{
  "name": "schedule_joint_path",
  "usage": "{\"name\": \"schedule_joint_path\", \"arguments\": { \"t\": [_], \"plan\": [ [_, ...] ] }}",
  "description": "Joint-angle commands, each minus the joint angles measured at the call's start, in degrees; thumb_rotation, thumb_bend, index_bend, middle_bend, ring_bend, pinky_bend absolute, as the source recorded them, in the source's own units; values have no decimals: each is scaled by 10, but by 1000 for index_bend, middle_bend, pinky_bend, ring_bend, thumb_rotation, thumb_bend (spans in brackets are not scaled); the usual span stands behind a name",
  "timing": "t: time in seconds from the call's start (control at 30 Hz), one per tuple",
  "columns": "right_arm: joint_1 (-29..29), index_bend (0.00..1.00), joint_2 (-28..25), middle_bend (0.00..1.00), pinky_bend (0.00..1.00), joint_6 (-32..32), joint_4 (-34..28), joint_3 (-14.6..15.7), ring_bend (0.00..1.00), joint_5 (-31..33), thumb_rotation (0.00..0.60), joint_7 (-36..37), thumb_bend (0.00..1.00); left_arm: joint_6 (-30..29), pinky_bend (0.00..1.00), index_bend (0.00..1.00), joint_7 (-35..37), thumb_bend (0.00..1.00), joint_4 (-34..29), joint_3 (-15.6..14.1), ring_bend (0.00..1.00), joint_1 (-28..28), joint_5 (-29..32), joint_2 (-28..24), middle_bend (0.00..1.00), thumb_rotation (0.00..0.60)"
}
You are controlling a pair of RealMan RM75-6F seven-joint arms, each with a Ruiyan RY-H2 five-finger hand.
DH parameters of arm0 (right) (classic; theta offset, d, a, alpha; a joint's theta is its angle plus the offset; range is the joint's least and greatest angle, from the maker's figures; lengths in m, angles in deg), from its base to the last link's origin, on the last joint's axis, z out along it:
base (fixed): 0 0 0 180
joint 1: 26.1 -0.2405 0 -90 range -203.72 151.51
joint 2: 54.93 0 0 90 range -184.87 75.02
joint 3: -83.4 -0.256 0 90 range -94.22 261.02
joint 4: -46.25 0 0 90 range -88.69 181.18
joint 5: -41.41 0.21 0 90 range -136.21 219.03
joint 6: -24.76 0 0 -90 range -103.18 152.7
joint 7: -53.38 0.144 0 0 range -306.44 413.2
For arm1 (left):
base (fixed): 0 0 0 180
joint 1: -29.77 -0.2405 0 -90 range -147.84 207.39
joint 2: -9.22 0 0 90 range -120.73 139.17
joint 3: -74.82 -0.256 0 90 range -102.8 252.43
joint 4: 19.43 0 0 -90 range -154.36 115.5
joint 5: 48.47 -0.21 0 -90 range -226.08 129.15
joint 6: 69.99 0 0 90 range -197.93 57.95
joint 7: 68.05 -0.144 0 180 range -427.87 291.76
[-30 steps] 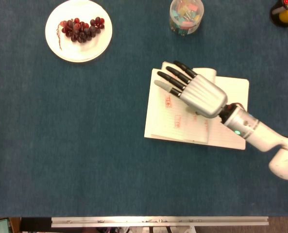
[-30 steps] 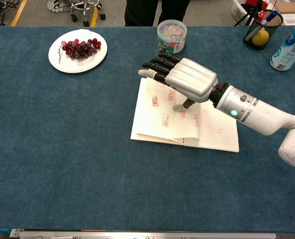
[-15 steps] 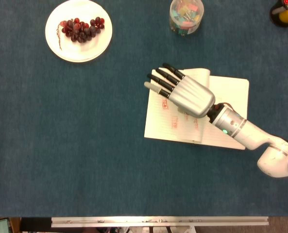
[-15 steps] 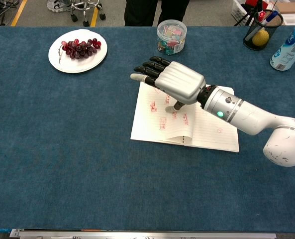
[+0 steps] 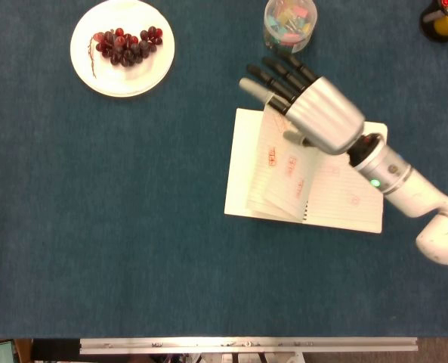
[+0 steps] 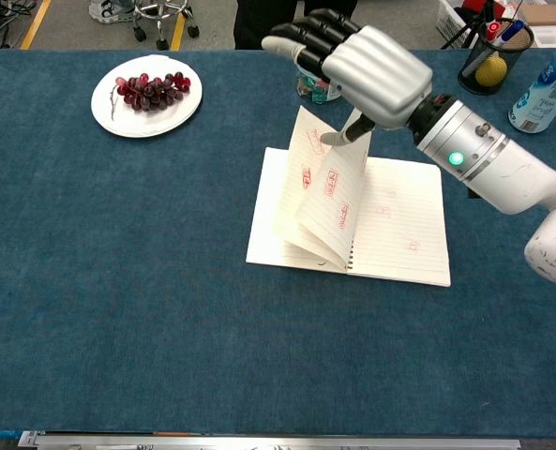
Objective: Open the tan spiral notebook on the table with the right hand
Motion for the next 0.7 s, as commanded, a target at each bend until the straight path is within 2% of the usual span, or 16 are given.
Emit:
{"name": "schedule_joint_path", "arguments": {
  "t": [0.03, 0.3, 0.47, 0.7],
  "plan": [
    [7, 0, -32, 72, 20, -14, -30, -13, 0, 9, 600, -6, 16, 1, 139, 136, -1, 408, -1, 0, 97, 1, 0, 0, 105, 600],
    [26, 0, -71, 79, 20, -4, -58, 8, 0, 9, 600, -22, 16, 2, 139, 136, -1, 408, -2, 0, 97, 1, -1, 0, 106, 600],
    [38, 0, -85, 79, 20, -36, -71, 11, 0, -3, 600, -5, 15, -1, 139, 136, 0, 408, -2, 0, 97, 0, -1, -1, 106, 600],
    [68, 0, -143, 79, 20, -72, -121, 24, 0, -18, 600, -14, 16, -1, 139, 136, 0, 408, -2, -1, 97, -1, 0, -2, 106, 600]
  ]
}}
